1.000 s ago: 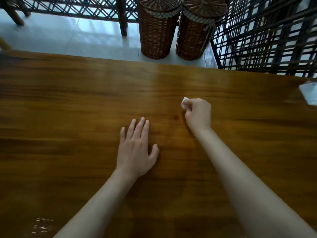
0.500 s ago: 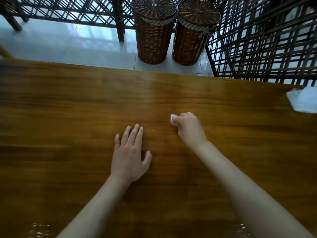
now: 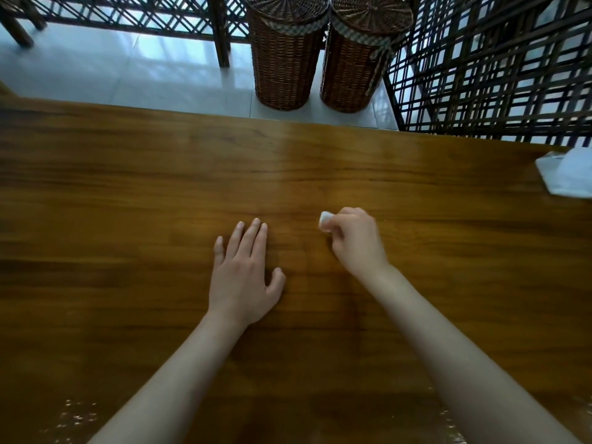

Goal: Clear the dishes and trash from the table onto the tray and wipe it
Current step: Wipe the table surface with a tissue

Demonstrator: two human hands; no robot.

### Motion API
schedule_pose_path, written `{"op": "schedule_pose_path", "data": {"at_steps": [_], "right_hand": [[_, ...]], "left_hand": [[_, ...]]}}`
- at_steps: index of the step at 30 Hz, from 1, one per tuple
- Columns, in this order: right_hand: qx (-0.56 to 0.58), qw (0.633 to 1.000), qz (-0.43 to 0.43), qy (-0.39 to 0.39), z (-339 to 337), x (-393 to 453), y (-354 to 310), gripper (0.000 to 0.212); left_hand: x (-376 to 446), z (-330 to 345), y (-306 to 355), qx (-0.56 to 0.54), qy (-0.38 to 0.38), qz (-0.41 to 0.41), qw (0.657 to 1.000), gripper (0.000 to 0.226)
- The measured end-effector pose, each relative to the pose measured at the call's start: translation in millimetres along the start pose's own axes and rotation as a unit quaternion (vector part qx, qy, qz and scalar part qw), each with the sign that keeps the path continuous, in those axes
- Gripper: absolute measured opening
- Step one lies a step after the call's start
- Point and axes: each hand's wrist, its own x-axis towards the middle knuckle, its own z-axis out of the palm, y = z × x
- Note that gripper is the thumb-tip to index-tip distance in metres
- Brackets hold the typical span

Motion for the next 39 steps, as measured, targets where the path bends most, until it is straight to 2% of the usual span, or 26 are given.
{"op": "schedule_pose_path", "data": {"at_steps": [2,4,9,12,15,20,22,24,30,33,37,39], "right_hand": [[0.002,0.998,0.045,0.033,-7,-1,13,0.021],[-0.004,0.997,0.074,0.030,-13,-1,22,0.022],[0.020,0.997,0.080,0.013,-18,5,24,0.032],[0.018,0.992,0.104,-0.064,-18,10,28,0.047],[0.000,0.988,0.093,-0.121,-16,12,30,0.043],[-0.047,0.994,0.066,-0.073,-12,6,23,0.035],[-0.038,0.996,0.060,-0.050,-12,2,22,0.026],[-0.022,0.997,0.067,-0.024,-11,1,20,0.016],[-0.031,0.992,0.123,0.018,1,5,15,0.007],[-0.025,0.988,0.146,0.045,5,5,17,0.009],[-0.028,0.988,0.130,0.076,1,4,29,0.013],[-0.033,0.982,0.157,0.099,-12,10,46,0.015]], "left_hand": [[0,0,-1,-0.004,0.004,0.003,1.000,0.074],[0,0,-2,-0.005,0.003,0.007,1.000,0.073],[-1,-1,-1,-0.009,0.003,0.003,1.000,0.073],[0,-1,-1,-0.005,0.004,0.002,1.000,0.073],[0,-1,-1,-0.001,0.006,0.003,1.000,0.073],[0,-1,-1,0.003,0.007,0.001,1.000,0.073],[0,-1,-1,0.003,0.006,0.001,1.000,0.073],[0,-2,0,0.003,0.007,-0.001,1.000,0.073],[-1,-3,-1,-0.002,0.006,-0.002,1.000,0.073],[0,-2,-1,0.002,0.007,-0.001,1.000,0.073],[-1,0,-2,0.005,0.007,0.002,1.000,0.073],[-1,0,-2,0.007,0.006,0.003,1.000,0.073]]}}
